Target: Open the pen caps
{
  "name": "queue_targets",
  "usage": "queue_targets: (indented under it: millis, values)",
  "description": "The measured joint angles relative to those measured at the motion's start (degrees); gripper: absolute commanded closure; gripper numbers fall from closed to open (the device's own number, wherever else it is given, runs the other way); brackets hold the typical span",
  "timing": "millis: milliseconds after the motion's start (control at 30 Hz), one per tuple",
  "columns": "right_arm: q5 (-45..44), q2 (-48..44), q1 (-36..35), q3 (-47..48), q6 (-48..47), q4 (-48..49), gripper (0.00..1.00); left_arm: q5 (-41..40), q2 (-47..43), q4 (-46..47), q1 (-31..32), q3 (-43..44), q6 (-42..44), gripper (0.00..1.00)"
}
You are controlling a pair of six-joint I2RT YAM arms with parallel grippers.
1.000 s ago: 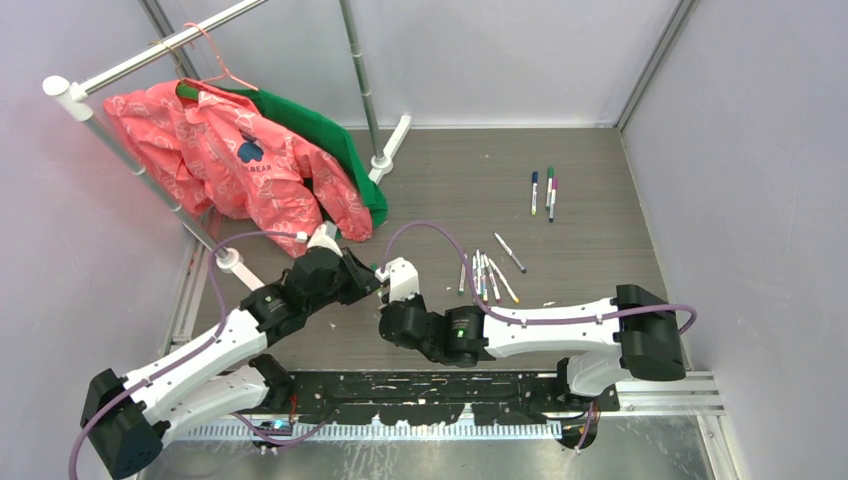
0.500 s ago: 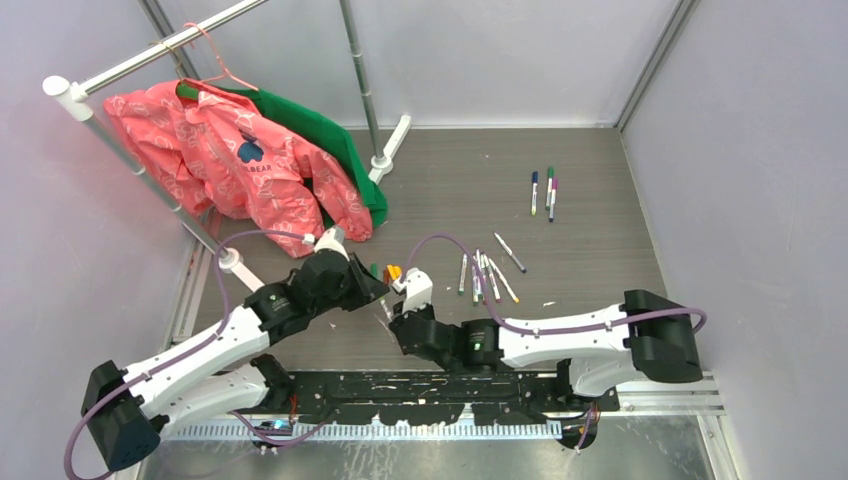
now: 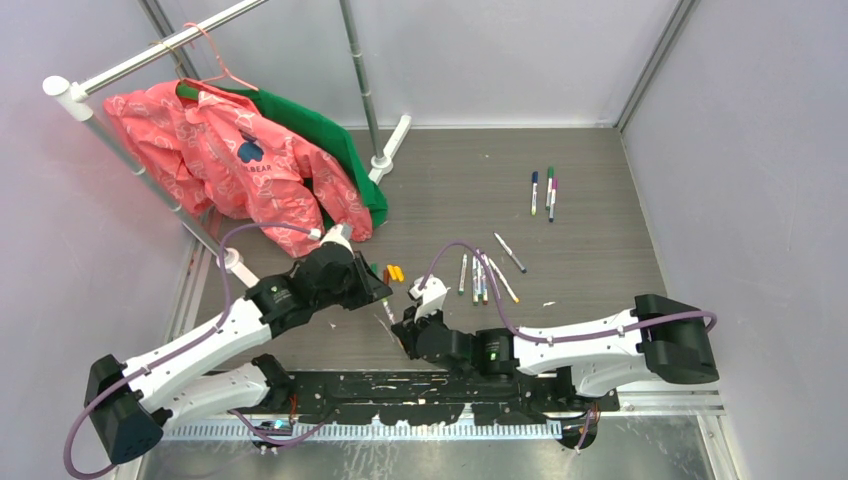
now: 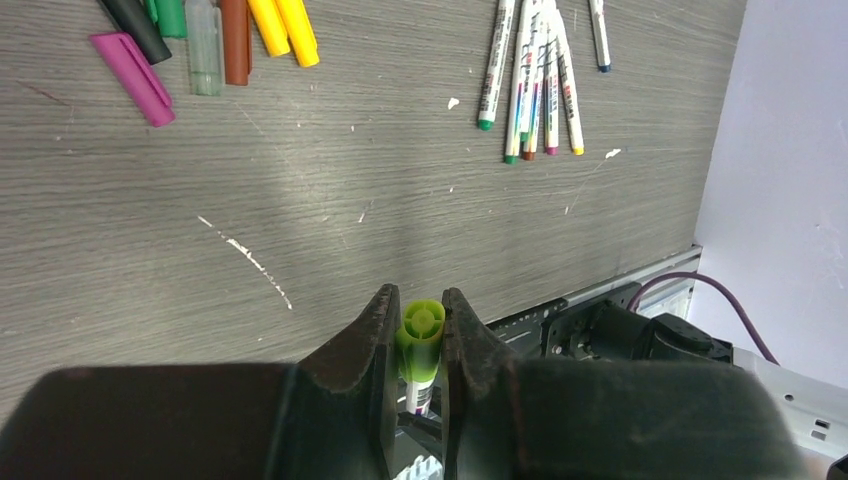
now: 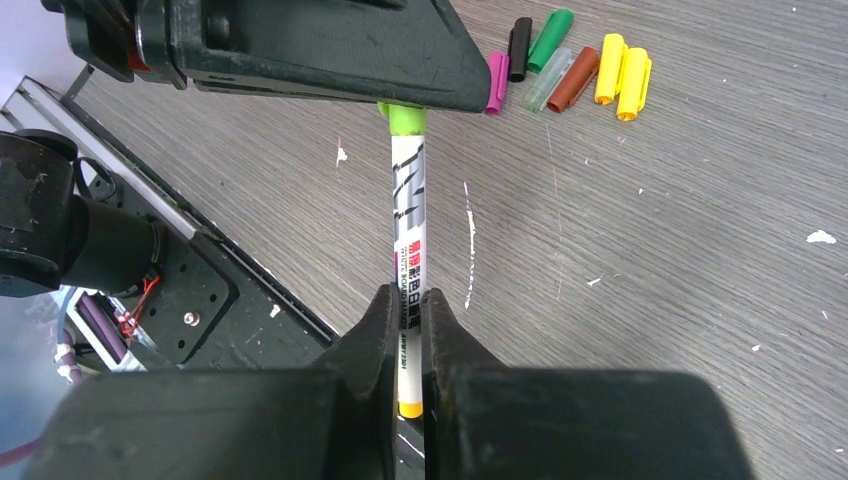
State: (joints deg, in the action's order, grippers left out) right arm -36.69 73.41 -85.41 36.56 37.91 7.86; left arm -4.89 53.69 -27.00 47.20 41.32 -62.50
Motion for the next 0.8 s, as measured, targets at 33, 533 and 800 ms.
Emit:
queue_targets:
  millis: [33,533,800]
  values:
    - [-0.1,0.0,-0.1,-0.1,0.0,0.2,0.99,0.0,0.0,-0.3,0.0,0.1,0.0,1.0]
    - [-2.9,-4.5,-2.3,-3.2,0.0,2.8,0.99,1.8,1.6,-3.9,0.6,4.7,1.7,1.0]
    - [-3.8,-6.4,-3.0,-4.3,-0.1,4.8,0.99,2.2,1.6,-5.4,0.7,6.8,3.2,1.0]
